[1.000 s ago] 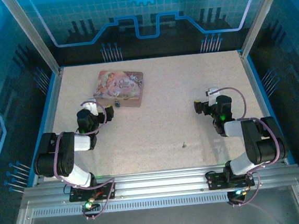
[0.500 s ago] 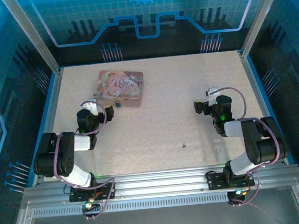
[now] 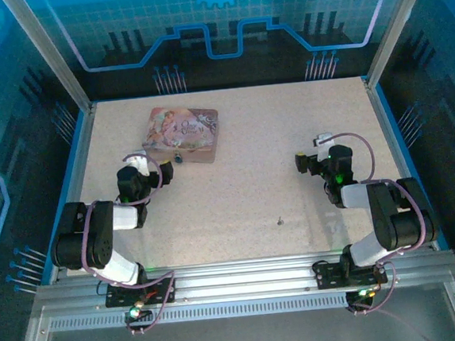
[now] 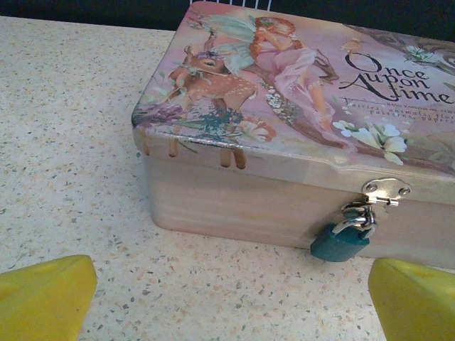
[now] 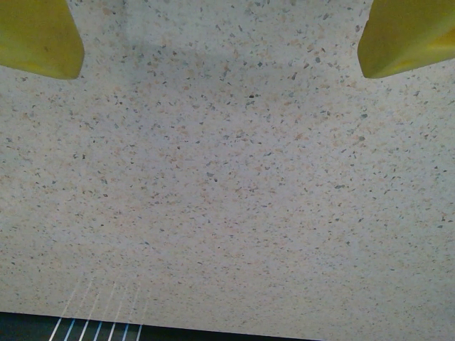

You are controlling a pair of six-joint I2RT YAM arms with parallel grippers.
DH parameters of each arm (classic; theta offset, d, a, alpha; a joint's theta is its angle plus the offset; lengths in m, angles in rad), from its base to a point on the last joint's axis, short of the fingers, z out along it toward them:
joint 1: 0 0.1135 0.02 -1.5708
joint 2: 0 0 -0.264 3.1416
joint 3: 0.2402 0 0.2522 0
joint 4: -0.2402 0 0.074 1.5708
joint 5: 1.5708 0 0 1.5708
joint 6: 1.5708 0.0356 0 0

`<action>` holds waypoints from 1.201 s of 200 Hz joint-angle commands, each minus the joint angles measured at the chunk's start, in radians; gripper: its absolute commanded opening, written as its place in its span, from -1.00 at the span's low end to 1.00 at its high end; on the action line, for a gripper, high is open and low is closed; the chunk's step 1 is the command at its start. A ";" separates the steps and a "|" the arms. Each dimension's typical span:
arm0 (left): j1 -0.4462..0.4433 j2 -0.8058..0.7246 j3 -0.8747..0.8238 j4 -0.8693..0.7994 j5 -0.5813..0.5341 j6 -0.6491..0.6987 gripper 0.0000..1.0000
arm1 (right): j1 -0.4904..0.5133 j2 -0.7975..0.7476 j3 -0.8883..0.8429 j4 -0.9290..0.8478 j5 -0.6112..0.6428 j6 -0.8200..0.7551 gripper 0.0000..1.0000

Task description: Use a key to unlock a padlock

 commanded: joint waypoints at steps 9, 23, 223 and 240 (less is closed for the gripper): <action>0.004 -0.010 0.008 -0.006 0.024 0.011 0.98 | 0.014 0.002 0.013 0.034 0.005 -0.005 0.99; 0.004 -0.011 0.002 0.009 0.022 0.010 0.98 | 0.012 -0.006 0.023 0.010 0.007 -0.005 1.00; -0.252 -0.640 0.182 -0.843 0.119 -0.485 0.98 | 0.308 -0.570 0.236 -1.143 -0.058 0.447 1.00; -0.325 -0.640 0.159 -0.837 0.111 -0.536 0.97 | 0.355 -0.590 0.211 -1.181 -0.061 0.483 0.95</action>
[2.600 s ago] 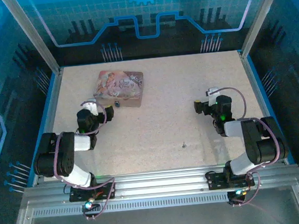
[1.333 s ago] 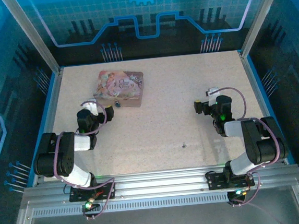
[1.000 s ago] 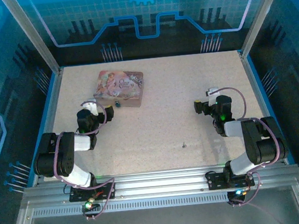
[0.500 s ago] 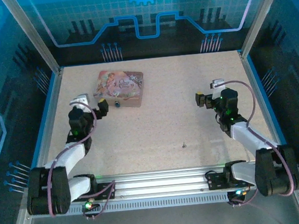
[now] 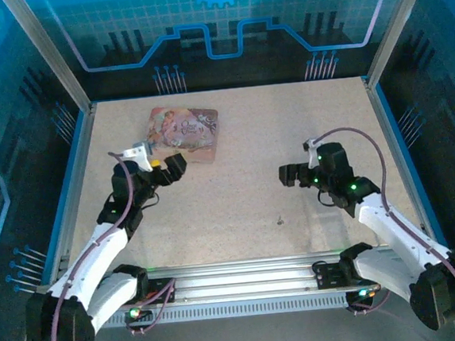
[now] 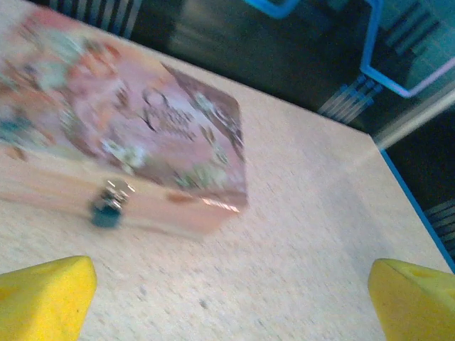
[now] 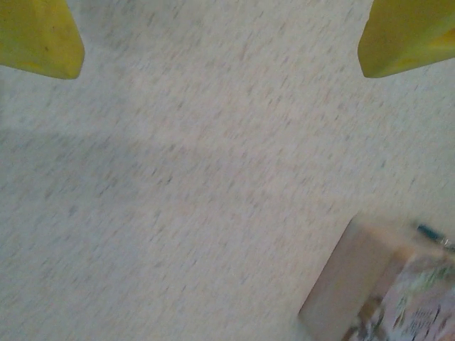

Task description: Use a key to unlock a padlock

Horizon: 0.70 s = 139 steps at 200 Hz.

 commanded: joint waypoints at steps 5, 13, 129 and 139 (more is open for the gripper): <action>-0.100 -0.018 -0.015 -0.056 0.015 -0.108 0.97 | 0.071 -0.041 -0.036 -0.152 -0.007 0.102 0.92; -0.135 -0.015 -0.027 -0.047 0.006 -0.131 0.97 | 0.088 -0.043 -0.047 -0.164 -0.006 0.118 0.89; -0.431 0.270 -0.085 0.248 -0.001 -0.306 0.95 | 0.332 0.143 -0.071 -0.233 0.117 0.106 0.42; -0.443 0.298 -0.082 0.269 0.003 -0.316 0.95 | 0.349 0.182 -0.054 -0.233 0.126 0.082 0.38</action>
